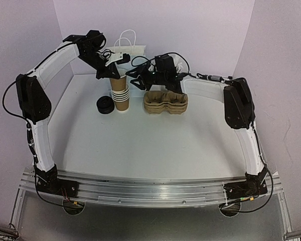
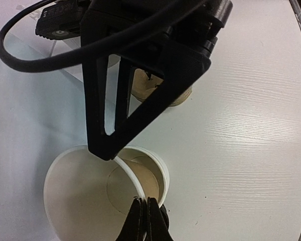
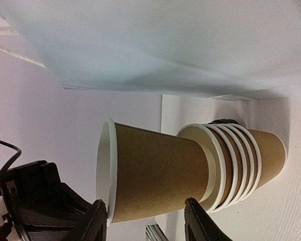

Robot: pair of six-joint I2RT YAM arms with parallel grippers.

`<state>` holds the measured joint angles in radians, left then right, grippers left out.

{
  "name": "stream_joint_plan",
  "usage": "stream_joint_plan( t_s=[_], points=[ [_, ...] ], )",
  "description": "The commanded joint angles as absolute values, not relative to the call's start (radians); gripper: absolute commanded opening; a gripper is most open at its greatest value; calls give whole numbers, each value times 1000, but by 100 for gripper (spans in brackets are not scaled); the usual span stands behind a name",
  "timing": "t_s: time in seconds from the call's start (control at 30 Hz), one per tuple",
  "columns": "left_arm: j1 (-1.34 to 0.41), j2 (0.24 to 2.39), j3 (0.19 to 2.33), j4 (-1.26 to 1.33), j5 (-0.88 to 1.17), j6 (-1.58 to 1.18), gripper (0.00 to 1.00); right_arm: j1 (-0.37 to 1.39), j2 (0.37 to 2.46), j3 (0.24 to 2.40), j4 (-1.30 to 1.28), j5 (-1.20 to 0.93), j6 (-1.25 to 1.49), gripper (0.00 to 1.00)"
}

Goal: Pack the takeout coffee

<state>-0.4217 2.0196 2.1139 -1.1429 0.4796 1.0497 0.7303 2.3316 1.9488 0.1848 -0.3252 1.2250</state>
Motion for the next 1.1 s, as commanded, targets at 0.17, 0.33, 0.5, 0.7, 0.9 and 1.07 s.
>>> stream_joint_plan(
  t_s=[0.17,0.33,0.5,0.7,0.9,1.07],
  points=[
    [-416,1812,2056,-1048,508,1106,0,732,2183,1952,147,-299,1113,61],
    [-447,1702,1962,-1110,577,1194,0,732,2070,1880,76,-254,1026,66],
    [-511,1542,1669,-1036,612,1236,0,730,1904,1721,9,-140,931,71],
    [-607,1428,1290,-794,675,1264,0,732,1804,1619,-201,-30,855,74],
    [-630,1489,1094,-542,733,1293,0,732,1775,1516,-206,-19,868,74],
    [-630,1581,1061,-473,724,1301,0,737,1773,1464,-205,-26,884,74]
  ],
)
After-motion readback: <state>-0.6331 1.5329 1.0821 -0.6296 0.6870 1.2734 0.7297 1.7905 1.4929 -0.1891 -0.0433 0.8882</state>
